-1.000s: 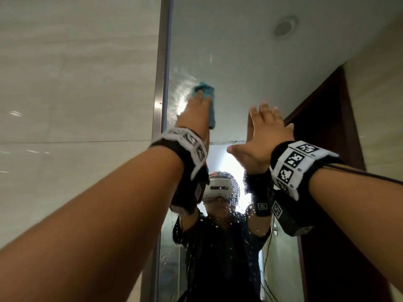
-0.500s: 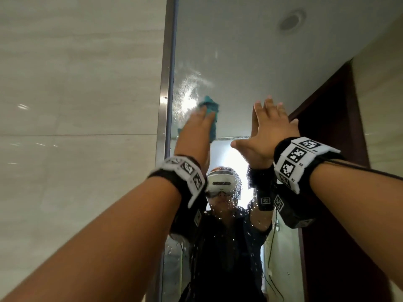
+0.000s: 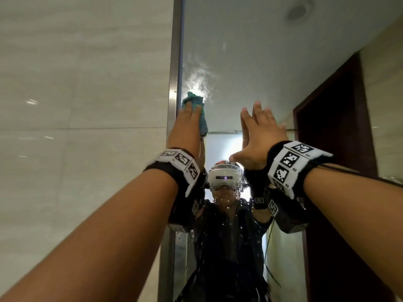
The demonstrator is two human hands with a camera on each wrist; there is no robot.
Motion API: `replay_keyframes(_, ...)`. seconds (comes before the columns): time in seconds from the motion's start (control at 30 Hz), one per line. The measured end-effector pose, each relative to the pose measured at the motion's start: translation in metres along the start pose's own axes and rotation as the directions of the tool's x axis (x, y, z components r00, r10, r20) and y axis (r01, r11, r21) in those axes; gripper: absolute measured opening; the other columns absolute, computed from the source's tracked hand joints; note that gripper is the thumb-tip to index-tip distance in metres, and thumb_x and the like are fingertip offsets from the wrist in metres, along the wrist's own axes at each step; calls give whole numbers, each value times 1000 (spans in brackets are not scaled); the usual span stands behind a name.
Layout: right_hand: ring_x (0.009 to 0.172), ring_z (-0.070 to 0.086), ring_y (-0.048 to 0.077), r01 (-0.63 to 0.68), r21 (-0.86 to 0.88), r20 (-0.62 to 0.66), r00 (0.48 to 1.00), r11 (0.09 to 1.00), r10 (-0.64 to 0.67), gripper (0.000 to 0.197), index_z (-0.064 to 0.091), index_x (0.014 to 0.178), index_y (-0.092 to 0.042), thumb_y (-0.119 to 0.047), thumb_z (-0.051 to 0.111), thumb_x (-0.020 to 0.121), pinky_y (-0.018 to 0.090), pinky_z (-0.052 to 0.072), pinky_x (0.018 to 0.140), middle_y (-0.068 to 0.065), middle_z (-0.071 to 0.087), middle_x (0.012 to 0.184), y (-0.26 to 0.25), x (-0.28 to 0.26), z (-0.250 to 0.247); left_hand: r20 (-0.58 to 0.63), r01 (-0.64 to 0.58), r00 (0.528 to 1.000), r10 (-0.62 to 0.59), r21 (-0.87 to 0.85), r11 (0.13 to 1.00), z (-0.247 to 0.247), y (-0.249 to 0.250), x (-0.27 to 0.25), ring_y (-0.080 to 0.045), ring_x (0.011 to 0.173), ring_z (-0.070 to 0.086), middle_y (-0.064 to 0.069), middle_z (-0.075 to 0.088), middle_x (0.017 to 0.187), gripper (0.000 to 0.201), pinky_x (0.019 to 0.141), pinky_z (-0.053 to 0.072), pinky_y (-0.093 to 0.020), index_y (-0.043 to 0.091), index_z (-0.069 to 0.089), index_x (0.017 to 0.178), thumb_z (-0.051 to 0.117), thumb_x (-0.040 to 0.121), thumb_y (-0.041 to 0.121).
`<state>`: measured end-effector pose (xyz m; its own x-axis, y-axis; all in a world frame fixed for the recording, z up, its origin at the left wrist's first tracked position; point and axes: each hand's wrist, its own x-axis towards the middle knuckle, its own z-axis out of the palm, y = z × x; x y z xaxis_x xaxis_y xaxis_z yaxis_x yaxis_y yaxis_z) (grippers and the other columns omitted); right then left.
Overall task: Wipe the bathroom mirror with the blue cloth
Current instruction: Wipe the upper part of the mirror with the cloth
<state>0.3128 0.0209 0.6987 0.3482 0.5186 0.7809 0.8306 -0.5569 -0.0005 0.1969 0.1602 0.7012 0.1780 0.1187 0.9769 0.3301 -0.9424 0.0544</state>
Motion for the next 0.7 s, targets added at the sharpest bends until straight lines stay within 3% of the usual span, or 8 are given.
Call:
replay_keyframes(0.07, 141, -22, 23, -6, 3, -10, 1000, 1000, 6, 124, -16, 146, -31, -62, 72, 64, 58, 1, 113, -2, -29, 153, -1, 1, 0, 28, -43, 999, 45, -74, 996, 15, 9, -34, -25, 143, 14, -10, 13, 156, 59, 115, 9, -28, 14, 26, 147, 49, 93, 9)
replay_keyframes(0.2, 141, -21, 24, -5, 14, -1, 1000, 1000, 5, 120, -15, 147, -30, -59, 71, 68, 58, 1, 113, -1, -27, 153, -3, -2, -3, 161, -219, 963, 216, -1, 976, 30, 22, -64, -23, 144, 11, -6, 15, 157, 65, 117, 14, -36, 19, 25, 148, 54, 91, 6)
replay_keyframes(0.33, 141, -22, 23, -3, 10, -6, 1000, 1000, 3, 124, -14, 147, -30, -60, 73, 64, 58, 1, 113, -2, -28, 153, -2, -1, 0, 67, -36, 997, 38, -25, 999, 3, 8, 10, -31, 129, 40, -16, 40, 140, 45, 106, 29, -30, 8, 43, 136, 51, 91, 10)
replay_keyframes(0.37, 141, -22, 23, 0, 14, -11, 1000, 1000, 0, 125, -14, 147, -30, -61, 73, 64, 58, 1, 113, -2, -28, 153, -1, 0, 1, 58, 21, 998, -21, 0, 1000, -1, 2, 21, -33, 126, 42, -19, 40, 139, 46, 103, 30, -32, 5, 43, 135, 52, 90, 8)
replay_keyframes(0.43, 141, -21, 23, 2, 15, -23, 1000, 1000, -2, 125, -13, 147, -30, -61, 73, 63, 58, 1, 113, -3, -27, 153, 0, 1, 3, 22, 60, 998, -60, 2, 998, 6, -1, 13, -34, 135, 31, -21, 28, 148, 57, 109, 27, -36, 4, 35, 141, 53, 88, 0)
replay_keyframes(0.5, 142, -21, 23, 1, 16, -25, 1000, 1000, 0, 124, -13, 148, -30, -62, 73, 63, 59, 0, 113, -2, -26, 154, 0, 2, 2, 18, -57, 998, 58, -54, 997, 28, 12, -22, -31, 141, 22, -17, 23, 152, 62, 114, 20, -38, 6, 33, 144, 55, 86, -3)
replay_keyframes(0.6, 142, -20, 24, 18, 44, -8, 1000, 999, -17, 122, -12, 148, -30, -66, 69, 64, 59, -1, 112, -1, -25, 154, 0, 2, -1, 79, -258, 961, 264, -73, 963, 50, 30, -56, -27, 141, 22, -10, 29, 152, 55, 117, 19, -39, 15, 38, 142, 56, 90, 5)
replay_keyframes(0.7, 142, -19, 23, 5, 17, -26, 1000, 1000, -5, 124, -12, 148, -31, -63, 72, 63, 59, 1, 113, -2, -25, 154, 1, 3, 1, 102, -207, 972, 210, -39, 977, 32, 17, -27, -27, 140, 24, -10, 28, 152, 56, 115, 22, -38, 15, 36, 143, 54, 91, 3)
